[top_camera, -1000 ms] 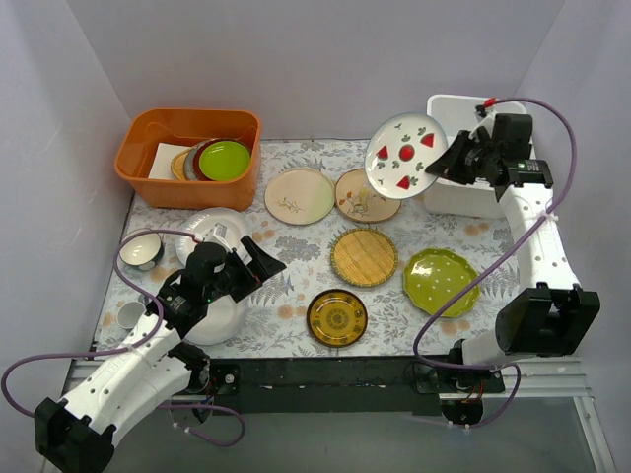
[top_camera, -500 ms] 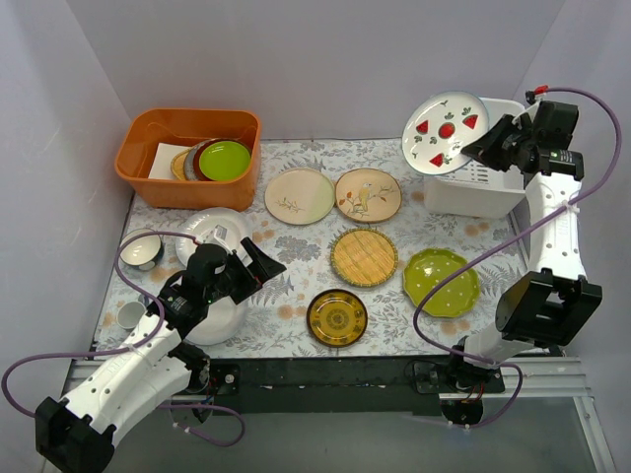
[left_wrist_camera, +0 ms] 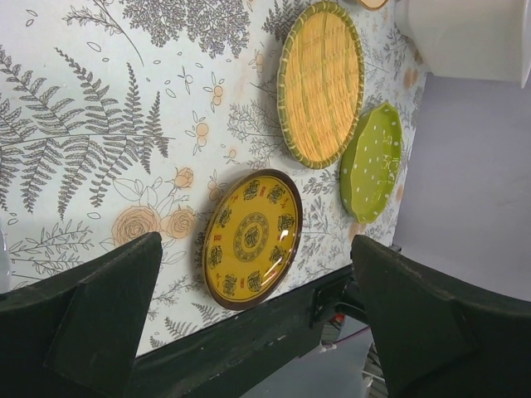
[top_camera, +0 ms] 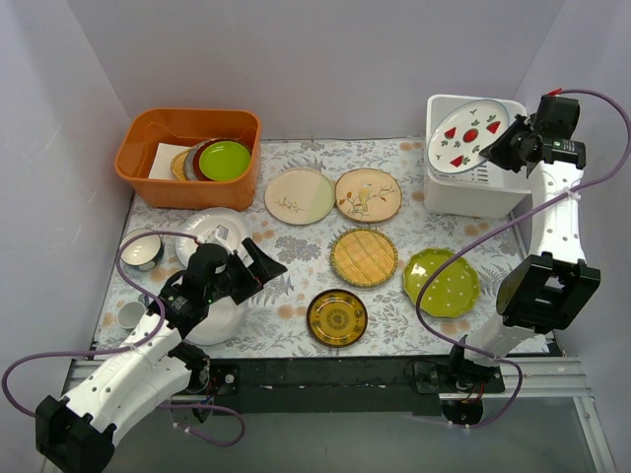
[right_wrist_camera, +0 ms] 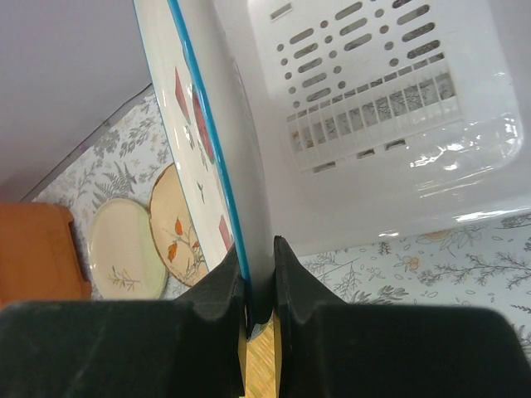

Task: Place the plates into the plastic bin on the countertop
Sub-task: Place the plate in the plastic bin.

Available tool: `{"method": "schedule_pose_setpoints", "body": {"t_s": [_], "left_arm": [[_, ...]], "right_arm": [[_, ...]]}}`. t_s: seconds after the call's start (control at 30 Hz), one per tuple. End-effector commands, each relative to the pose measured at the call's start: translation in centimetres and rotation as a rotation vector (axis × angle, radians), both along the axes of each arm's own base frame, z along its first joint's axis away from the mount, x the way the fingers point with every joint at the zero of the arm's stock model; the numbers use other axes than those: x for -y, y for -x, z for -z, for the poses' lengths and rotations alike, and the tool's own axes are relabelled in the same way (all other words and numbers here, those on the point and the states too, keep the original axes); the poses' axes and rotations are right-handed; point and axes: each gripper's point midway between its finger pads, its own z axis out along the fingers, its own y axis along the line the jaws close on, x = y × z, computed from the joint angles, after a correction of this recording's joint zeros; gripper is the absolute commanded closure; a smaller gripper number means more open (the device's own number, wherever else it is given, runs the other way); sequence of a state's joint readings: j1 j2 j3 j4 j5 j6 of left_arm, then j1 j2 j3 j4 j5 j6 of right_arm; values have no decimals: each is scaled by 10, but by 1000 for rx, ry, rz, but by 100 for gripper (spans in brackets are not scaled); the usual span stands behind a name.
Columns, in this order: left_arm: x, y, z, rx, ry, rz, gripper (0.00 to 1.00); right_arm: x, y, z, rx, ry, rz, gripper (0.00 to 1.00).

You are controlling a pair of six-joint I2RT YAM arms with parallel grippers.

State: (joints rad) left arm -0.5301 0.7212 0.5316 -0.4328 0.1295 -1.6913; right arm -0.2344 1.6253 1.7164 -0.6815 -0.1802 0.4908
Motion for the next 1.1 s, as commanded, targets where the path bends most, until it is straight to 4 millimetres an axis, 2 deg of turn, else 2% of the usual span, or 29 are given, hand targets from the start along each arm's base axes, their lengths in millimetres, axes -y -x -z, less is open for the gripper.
{"method": "schedule_pose_setpoints", "body": {"t_s": [0.0, 0.07, 0.1, 0.23, 0.4, 0.57, 0.63, 0.67, 0.73, 0.77, 0.87, 0.9, 0.93, 0.97, 1.0, 1.07], "left_arm": [[9, 1, -7, 17, 37, 41, 2], [11, 1, -6, 9, 38, 49, 2], [12, 1, -5, 4, 38, 56, 2], [13, 2, 0, -9, 37, 60, 2], [12, 4, 5, -15, 38, 58, 2], [10, 6, 11, -28, 39, 49, 2], [10, 6, 13, -31, 40, 47, 2], [10, 6, 14, -31, 40, 47, 2], [10, 6, 15, -36, 40, 48, 2], [10, 6, 16, -38, 39, 48, 2], [10, 7, 17, -39, 35, 49, 2], [10, 7, 17, -37, 36, 49, 2], [10, 7, 18, -41, 36, 48, 2], [10, 7, 17, -38, 37, 48, 2], [10, 8, 18, -40, 39, 47, 2], [9, 9, 20, -43, 36, 48, 2]], "right_arm": [[24, -18, -69, 198, 59, 117, 99], [31, -20, -64, 177, 66, 145, 99], [36, -21, -69, 183, 80, 165, 99], [39, -28, -56, 148, 81, 162, 99], [33, -40, -36, 113, 51, 114, 99], [22, -52, -27, 120, 6, 31, 99], [18, -54, -20, 114, -26, 2, 99], [17, -52, -8, 93, -45, -1, 99], [15, -52, -3, 100, -75, -17, 99], [16, -51, 9, 80, -98, -11, 99], [12, -54, 17, 106, -165, -44, 99], [9, -49, 32, 81, -236, -53, 99], [11, -54, 29, 125, -255, -64, 99], [14, -53, 34, 131, -285, -66, 99], [8, -49, 45, 111, -347, -81, 99], [11, -51, 46, 144, -365, -97, 99]]}}
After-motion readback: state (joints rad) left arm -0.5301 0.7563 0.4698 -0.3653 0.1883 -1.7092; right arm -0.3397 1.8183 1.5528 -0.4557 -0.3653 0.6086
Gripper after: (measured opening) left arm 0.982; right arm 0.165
